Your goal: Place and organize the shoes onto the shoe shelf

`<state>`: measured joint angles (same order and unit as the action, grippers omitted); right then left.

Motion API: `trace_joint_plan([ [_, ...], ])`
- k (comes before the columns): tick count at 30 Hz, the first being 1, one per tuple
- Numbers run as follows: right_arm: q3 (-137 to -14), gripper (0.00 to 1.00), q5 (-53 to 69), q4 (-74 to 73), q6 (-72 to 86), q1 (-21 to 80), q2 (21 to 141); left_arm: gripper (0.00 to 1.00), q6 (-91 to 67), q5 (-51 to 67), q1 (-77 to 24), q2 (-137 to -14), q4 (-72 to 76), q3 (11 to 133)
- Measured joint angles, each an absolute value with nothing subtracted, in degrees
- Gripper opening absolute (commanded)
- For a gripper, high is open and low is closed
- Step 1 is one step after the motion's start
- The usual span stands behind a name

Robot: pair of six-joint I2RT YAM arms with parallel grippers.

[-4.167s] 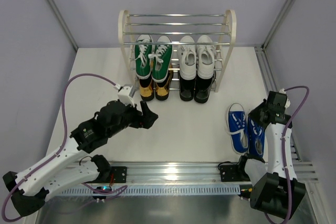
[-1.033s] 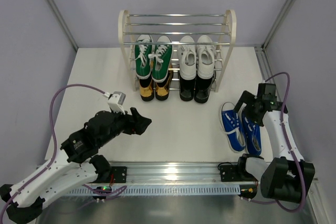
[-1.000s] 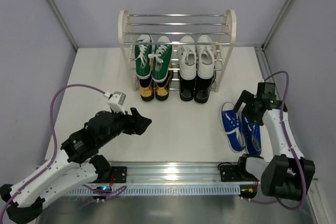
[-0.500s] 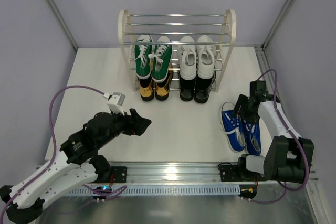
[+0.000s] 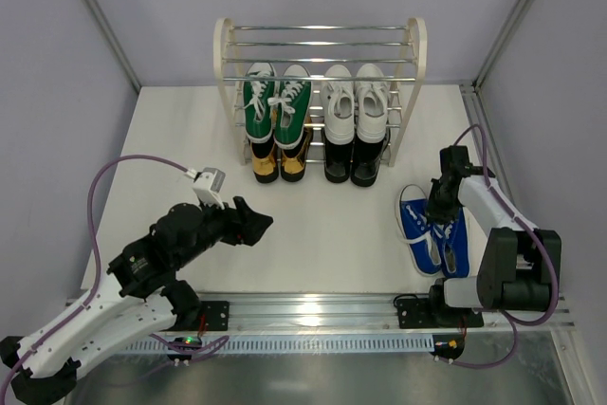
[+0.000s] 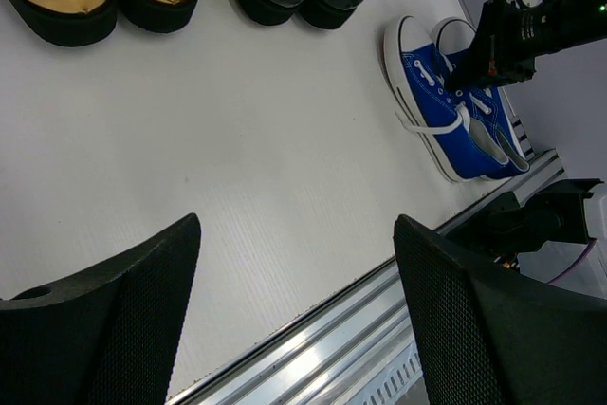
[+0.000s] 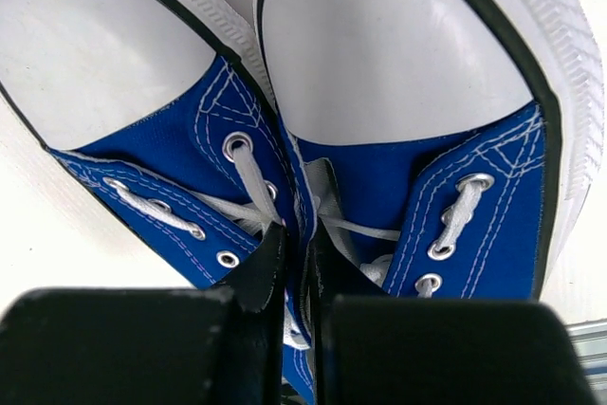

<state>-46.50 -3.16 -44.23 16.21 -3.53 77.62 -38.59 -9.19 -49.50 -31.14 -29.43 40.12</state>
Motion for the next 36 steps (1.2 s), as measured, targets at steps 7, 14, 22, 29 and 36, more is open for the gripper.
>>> trace_joint_plan([
  [7,-46.3,0.04,-1.9,-44.4,16.7,-3.2,74.7,0.81,-38.6,-9.2,-49.5,-31.0,-29.5,40.1],
  [14,-46.7,0.04,0.7,-46.3,18.9,-2.7,64.6,0.80,-38.6,-9.4,-49.5,-31.2,-29.5,40.1],
  [22,-47.5,0.04,6.9,-50.0,18.2,-1.9,55.0,0.80,-38.5,-10.6,-49.5,-31.5,-31.4,40.5],
  [29,-43.7,0.04,12.2,-48.9,22.0,14.8,49.1,0.80,-38.3,-13.8,-49.5,-31.6,-33.8,43.3],
  [36,-42.6,0.04,9.1,-42.4,30.8,40.8,58.9,0.79,-38.2,-16.3,-49.5,-32.0,-35.6,46.2],
])
